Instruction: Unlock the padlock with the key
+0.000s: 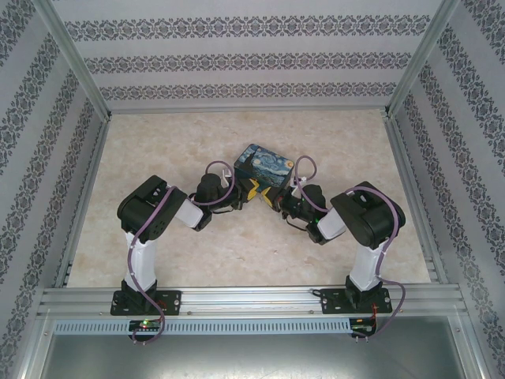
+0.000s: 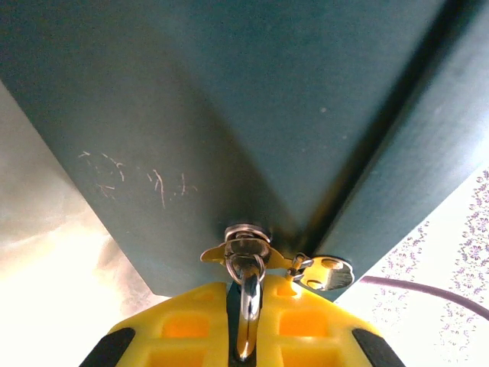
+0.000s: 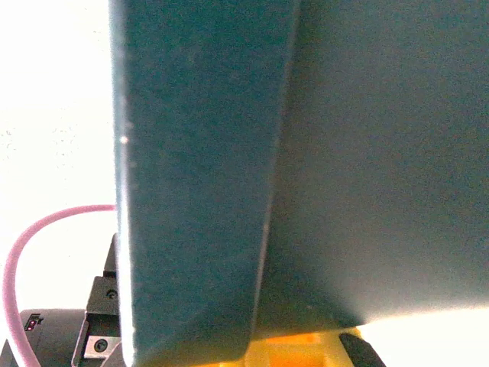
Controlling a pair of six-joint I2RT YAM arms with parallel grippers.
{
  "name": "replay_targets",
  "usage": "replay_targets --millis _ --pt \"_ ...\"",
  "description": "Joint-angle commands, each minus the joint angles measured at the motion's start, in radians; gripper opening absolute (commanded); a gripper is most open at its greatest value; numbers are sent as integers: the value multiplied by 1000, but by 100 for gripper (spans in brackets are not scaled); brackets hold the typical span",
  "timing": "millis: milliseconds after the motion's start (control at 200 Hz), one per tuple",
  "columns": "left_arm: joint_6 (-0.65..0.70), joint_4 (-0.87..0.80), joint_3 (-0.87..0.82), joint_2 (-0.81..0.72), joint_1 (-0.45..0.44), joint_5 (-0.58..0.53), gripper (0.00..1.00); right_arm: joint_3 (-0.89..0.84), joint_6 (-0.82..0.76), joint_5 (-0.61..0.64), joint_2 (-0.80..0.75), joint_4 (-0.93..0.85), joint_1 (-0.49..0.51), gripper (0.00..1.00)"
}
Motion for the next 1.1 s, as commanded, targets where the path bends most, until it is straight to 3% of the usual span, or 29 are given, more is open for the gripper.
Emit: replay_targets --millis 0,1094 --pt "23 67 9 14 -23 61 0 13 6 -8 -21 66 21 0" --pt "23 81 -13 -23 -44 92 0 65 46 -8 72 101 -28 0"
